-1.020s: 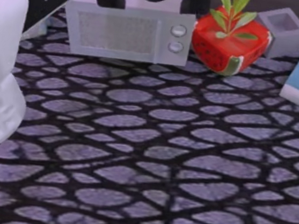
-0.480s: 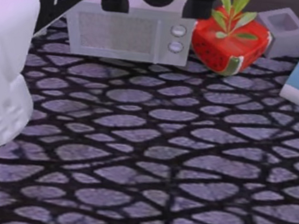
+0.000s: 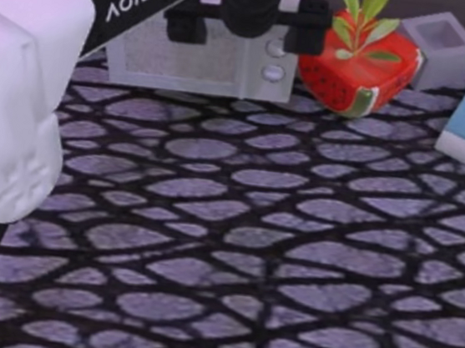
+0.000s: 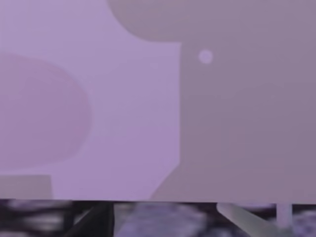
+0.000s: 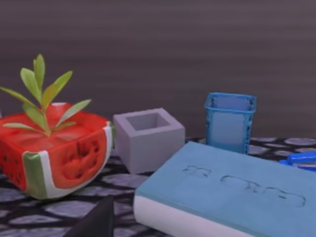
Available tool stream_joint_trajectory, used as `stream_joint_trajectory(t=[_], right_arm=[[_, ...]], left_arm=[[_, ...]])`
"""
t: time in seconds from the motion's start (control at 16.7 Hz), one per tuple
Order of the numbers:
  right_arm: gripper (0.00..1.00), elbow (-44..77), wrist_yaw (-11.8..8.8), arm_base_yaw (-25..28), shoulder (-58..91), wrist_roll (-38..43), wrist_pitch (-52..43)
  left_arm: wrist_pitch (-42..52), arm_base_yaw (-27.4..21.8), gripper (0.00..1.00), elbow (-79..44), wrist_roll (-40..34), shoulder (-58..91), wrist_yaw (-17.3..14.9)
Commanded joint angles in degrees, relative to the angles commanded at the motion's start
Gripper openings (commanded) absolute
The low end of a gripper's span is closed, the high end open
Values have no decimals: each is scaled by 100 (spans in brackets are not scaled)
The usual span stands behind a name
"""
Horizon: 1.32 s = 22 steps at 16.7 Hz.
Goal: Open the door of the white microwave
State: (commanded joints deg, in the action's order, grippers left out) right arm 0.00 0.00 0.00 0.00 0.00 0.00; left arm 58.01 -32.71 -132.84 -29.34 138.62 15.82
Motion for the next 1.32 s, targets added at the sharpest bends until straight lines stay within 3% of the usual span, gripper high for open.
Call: stream_joint_trajectory(t=[0.06,0.84,1.32], right_arm=[[100,0,0,0,0,0,0],[100,0,0,0,0,0,0],[100,0,0,0,0,0,0]], left_arm=[[0,0,100,0,0,0,0],[0,0,2,0,0,0,0],[0,0,0,0,0,0,0]])
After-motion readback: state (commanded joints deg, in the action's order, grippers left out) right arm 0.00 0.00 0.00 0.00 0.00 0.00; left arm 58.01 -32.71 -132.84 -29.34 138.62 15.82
